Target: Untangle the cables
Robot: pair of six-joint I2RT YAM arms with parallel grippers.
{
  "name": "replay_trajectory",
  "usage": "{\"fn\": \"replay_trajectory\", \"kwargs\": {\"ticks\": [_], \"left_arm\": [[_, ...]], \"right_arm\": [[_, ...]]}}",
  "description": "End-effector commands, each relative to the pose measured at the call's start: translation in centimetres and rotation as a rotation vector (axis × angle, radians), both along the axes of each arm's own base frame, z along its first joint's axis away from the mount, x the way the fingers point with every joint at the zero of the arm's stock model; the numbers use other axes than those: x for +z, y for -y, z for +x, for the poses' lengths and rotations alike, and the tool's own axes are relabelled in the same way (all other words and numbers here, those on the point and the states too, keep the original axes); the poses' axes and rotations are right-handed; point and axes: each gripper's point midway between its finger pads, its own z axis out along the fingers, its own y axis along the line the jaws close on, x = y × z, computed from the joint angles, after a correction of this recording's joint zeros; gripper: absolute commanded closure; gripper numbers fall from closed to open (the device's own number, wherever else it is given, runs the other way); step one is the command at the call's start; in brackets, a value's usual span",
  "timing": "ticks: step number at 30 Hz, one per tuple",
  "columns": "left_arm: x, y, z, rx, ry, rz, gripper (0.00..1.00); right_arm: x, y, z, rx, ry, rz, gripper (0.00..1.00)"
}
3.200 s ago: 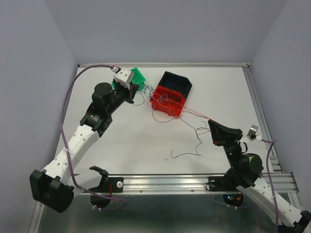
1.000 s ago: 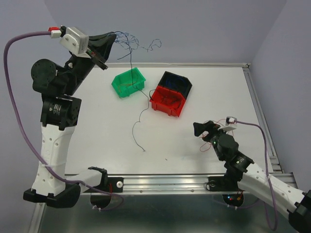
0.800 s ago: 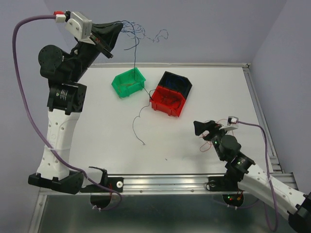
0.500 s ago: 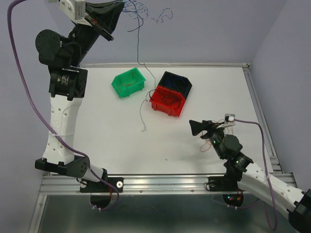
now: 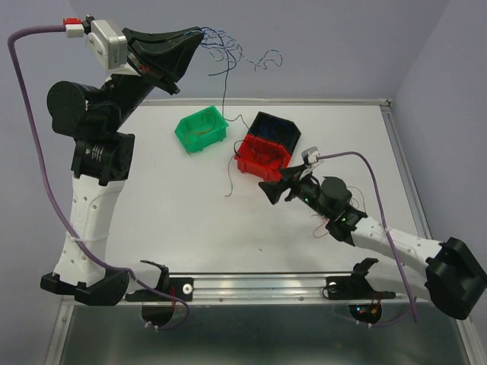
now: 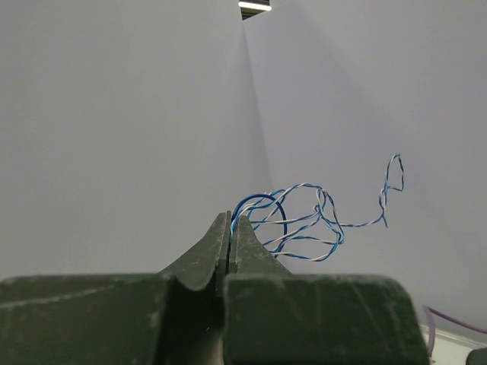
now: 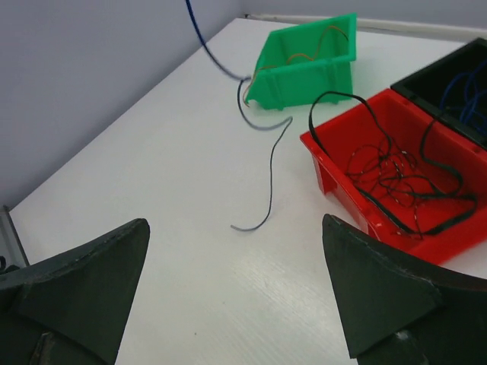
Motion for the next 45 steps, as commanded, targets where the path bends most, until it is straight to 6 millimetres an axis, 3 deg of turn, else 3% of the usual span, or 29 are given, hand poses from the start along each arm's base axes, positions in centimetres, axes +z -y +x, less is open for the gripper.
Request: {"fn": "replay_trajectory", "kwargs": {"ticks": [1, 9, 12, 15, 16, 18, 19, 20, 25, 29, 33, 35, 36, 37, 40, 41, 42, 45], "left_arm": [[1.0, -0.4, -2.8, -0.025, 0.079, -0.018, 1.0], [-0.9, 0.0, -2.1, -0.026, 0.041, -0.002, 1.0], [-1.3, 0.0, -2.0, -0.021, 0.033, 0.001, 1.0], [-1.6, -0.2, -2.0, -0.007, 0.032, 0.004, 1.0], [-1.7, -0.2, -1.7, 0.0, 0.022, 0.001, 1.0], [-1.9, -0.4, -1.0, 0.021, 0.002, -0.001, 1.0], [-2.1, -0.5, -0.5, 0.036, -0.013, -0.008, 1.0], [-2.3, -0.5, 0.2, 0.048, -0.028, -0.009, 1.0], [-3.7, -0.3, 4.4, 0.12, -0.125, -0.006, 1.0], [-4.6, -0.2, 8.9, 0.198, -0.196, -0.012, 1.0], [-6.5, 0.3, 13.1, 0.243, -0.27, 0.001, 1.0], [-7.7, 0.7, 15.7, 0.264, -0.313, 0.007, 1.0], [-8.0, 0.8, 16.6, 0.271, -0.322, 0.008, 1.0], [-8.4, 1.1, 17.3, 0.273, -0.331, 0.011, 1.0], [-9.6, 2.1, 20.3, 0.273, -0.347, 0.031, 1.0], [-11.1, 2.6, 22.2, 0.281, -0.377, 0.042, 1.0], [-10.1, 2.6, 22.5, 0.285, -0.354, 0.032, 1.0], [-11.0, 3.7, 24.8, 0.27, -0.344, 0.036, 1.0]], "right_arm": [[5.6, -3.5, 0.8, 0.135, 0.186, 0.032, 0.0], [5.5, -8.1, 2.0, 0.291, 0.236, 0.029, 0.03], [5.5, -9.0, 2.6, 0.306, 0.249, 0.041, 0.17], [5.7, -9.9, 1.7, 0.38, 0.279, 0.074, 0.26], [6.2, -10.2, 1.5, 0.398, 0.283, 0.089, 0.48], [6.4, -10.4, 1.6, 0.403, 0.282, 0.103, 0.74], [6.7, -10.4, 1.5, 0.403, 0.286, 0.109, 0.92], [7.1, -10.1, 1.9, 0.373, 0.292, 0.124, 0.99], [9.0, -8.2, 3.7, 0.215, 0.293, 0.175, 0.99], [12.6, -4.9, 5.6, 0.01, 0.354, 0.219, 1.0], [16.8, -3.2, 6.8, -0.08, 0.448, 0.236, 0.99], [18.6, -2.0, 8.8, -0.155, 0.478, 0.234, 0.99], [18.0, -1.8, 9.5, -0.156, 0.473, 0.218, 0.99], [19.8, -1.2, 10.2, -0.17, 0.497, 0.242, 0.99], [20.0, -0.9, 12.7, -0.131, 0.494, 0.224, 0.99], [21.5, 0.0, 13.7, -0.147, 0.511, 0.243, 0.99], [22.0, 0.1, 14.3, -0.132, 0.515, 0.246, 0.99], [23.0, 1.6, 17.2, -0.118, 0.502, 0.284, 0.99]]}}
